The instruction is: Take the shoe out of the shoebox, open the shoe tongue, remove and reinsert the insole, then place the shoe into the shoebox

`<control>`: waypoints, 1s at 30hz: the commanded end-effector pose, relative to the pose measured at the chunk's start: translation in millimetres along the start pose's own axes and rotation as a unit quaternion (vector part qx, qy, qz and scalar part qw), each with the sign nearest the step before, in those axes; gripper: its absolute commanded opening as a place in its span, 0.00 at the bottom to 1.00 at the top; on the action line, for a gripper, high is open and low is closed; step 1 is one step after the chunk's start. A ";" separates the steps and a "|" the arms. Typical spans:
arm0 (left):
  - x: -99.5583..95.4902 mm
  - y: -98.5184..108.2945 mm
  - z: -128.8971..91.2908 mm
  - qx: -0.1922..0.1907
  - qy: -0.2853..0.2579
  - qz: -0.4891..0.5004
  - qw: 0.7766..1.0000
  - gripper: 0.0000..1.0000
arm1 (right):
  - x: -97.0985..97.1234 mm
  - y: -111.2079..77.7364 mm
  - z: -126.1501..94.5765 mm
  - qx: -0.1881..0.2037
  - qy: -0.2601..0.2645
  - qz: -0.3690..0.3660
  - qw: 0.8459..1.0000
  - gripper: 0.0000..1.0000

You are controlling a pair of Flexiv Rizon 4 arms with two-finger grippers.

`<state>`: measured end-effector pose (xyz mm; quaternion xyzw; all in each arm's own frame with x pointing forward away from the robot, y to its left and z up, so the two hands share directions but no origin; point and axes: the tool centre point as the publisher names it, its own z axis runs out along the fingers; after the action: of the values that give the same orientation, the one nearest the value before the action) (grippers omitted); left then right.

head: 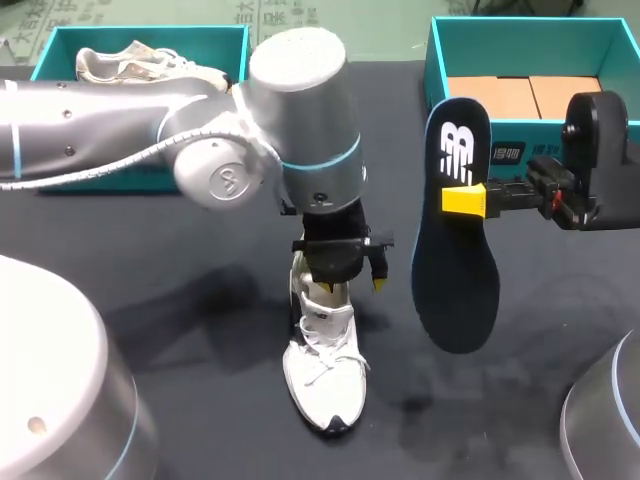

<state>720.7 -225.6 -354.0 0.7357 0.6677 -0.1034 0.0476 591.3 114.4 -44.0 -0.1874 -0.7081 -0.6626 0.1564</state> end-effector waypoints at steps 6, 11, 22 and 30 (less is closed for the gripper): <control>23.9 -5.0 -96.8 -0.055 -0.173 0.014 0.983 1.00 | 3.9 -3.3 -0.7 -0.002 -0.004 0.000 1.000 0.00; 19.1 -1.9 -126.6 -0.069 -0.283 0.015 0.956 1.00 | 3.9 -3.3 -0.7 -0.002 -0.004 0.000 1.000 0.00; 17.8 -1.5 -132.8 -0.065 -0.311 0.019 0.948 1.00 | 3.9 -3.3 -0.7 -0.002 -0.004 0.000 1.000 0.00; 16.8 -1.4 -131.1 -0.054 -0.364 0.020 0.930 1.00 | 3.9 -3.3 -0.7 -0.002 -0.004 0.000 1.000 0.00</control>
<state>731.6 -182.4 -225.9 0.6795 0.6166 -0.2773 0.2850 591.2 114.4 -43.9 -0.1874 -0.7081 -0.6626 0.1564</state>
